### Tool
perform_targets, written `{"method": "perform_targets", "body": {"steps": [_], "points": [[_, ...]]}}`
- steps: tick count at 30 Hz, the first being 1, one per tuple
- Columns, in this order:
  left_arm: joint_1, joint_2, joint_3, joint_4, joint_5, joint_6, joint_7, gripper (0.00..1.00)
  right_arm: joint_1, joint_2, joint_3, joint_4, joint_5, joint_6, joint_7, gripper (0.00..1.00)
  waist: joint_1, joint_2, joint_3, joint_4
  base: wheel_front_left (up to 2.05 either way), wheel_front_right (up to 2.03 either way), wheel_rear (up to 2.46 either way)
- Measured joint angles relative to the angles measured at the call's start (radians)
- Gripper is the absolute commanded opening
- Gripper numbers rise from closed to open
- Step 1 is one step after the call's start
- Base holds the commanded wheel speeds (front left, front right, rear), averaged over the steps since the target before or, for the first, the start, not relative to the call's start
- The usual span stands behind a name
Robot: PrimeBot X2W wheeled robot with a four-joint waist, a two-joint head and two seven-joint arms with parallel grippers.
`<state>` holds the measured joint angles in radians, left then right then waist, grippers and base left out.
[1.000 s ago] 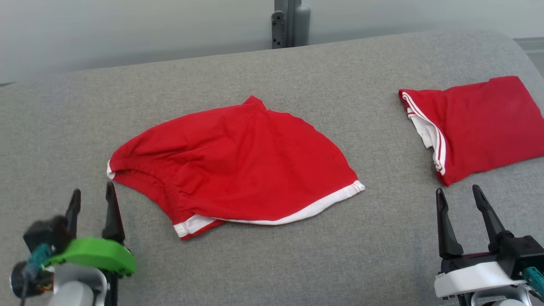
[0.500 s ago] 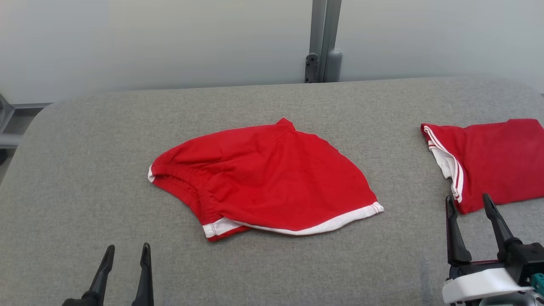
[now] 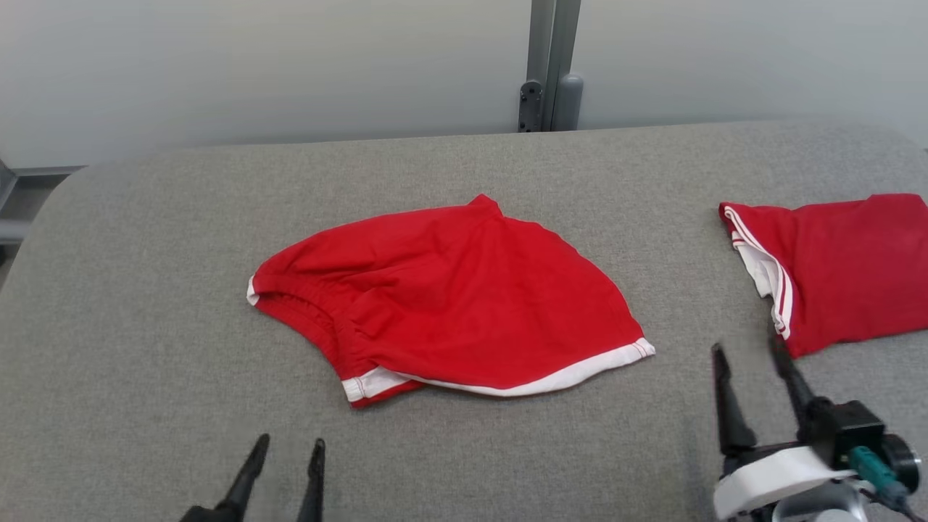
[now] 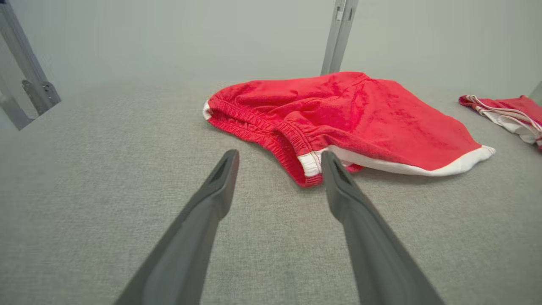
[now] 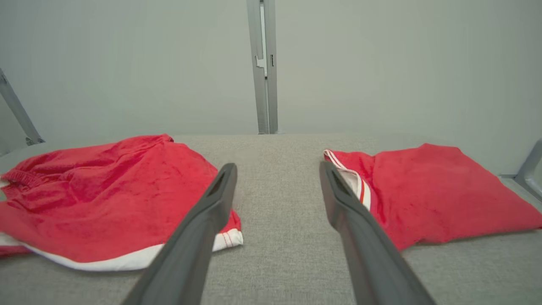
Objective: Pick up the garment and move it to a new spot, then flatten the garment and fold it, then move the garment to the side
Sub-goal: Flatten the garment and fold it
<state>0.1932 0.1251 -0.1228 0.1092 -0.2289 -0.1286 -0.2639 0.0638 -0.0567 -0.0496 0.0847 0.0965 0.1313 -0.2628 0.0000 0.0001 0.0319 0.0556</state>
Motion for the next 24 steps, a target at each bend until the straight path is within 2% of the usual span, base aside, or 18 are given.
{"method": "perform_targets", "body": {"steps": [5, 11, 15, 24], "points": [[-0.120, 0.053, -0.171, 0.142, -0.069, -0.001, 0.026, 1.00, -0.157, -0.062, 0.142, 0.230, 0.025, 0.001, 0.104, 1.00, 0.0000, 0.0000, 0.045, 0.002, 0.00, 0.00, 0.00], [-0.256, 0.057, -0.296, 0.261, -0.142, -0.001, 0.034, 1.00, -0.299, -0.071, 0.205, 0.401, 0.074, 0.000, 0.176, 1.00, 0.0000, 0.0000, 0.095, 0.017, 0.00, 0.00, 0.00], [-0.326, 0.048, -0.342, 0.322, -0.169, -0.001, 0.025, 1.00, -0.344, -0.072, 0.217, 0.471, 0.078, 0.000, 0.168, 1.00, 0.0000, 0.0000, 0.117, 0.036, 0.00, 0.00, 0.00], [-0.403, 0.041, -0.380, 0.409, -0.225, -0.001, 0.006, 1.00, -0.400, -0.064, 0.251, 0.573, 0.092, 0.000, 0.128, 1.00, 0.0000, 0.0000, 0.141, 0.048, 0.00, 0.00, 0.00]]}}
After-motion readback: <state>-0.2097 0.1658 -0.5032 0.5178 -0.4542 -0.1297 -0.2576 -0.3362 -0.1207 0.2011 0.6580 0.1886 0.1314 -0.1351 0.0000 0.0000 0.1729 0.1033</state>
